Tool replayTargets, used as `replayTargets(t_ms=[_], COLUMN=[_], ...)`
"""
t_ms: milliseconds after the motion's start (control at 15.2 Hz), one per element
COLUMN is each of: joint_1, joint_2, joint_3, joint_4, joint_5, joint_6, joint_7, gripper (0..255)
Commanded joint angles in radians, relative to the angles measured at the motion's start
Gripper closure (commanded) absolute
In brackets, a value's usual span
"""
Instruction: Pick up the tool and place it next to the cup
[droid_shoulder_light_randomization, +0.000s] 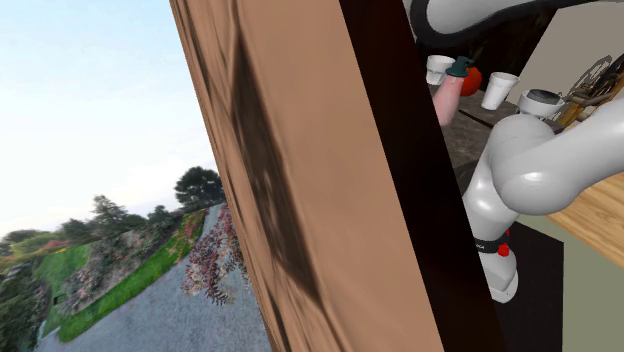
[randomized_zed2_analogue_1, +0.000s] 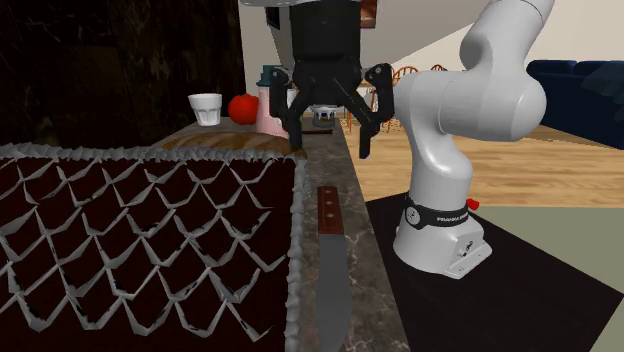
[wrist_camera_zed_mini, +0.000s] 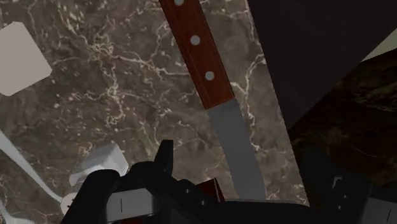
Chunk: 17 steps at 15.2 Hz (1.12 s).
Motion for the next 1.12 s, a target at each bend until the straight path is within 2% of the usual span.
replayTargets(t_ms=[0, 330, 858, 1056], joint_1=[0.031, 0.11, 0.11, 0.11], joint_2=[0.015, 0.081, 0.169, 0.169], joint_3=[-0.017, -0.049, -0.058, -0.058], joint_4=[-0.059, -0.195, -0.258, -0.258], joint_5=[-0.025, -0.082, -0.09, -0.09], joint_6=[0.081, 0.298, 0.449, 0.449], joint_7=[-0.098, -0.307, -0.308, -0.308], gripper=[0, 0, 0, 0])
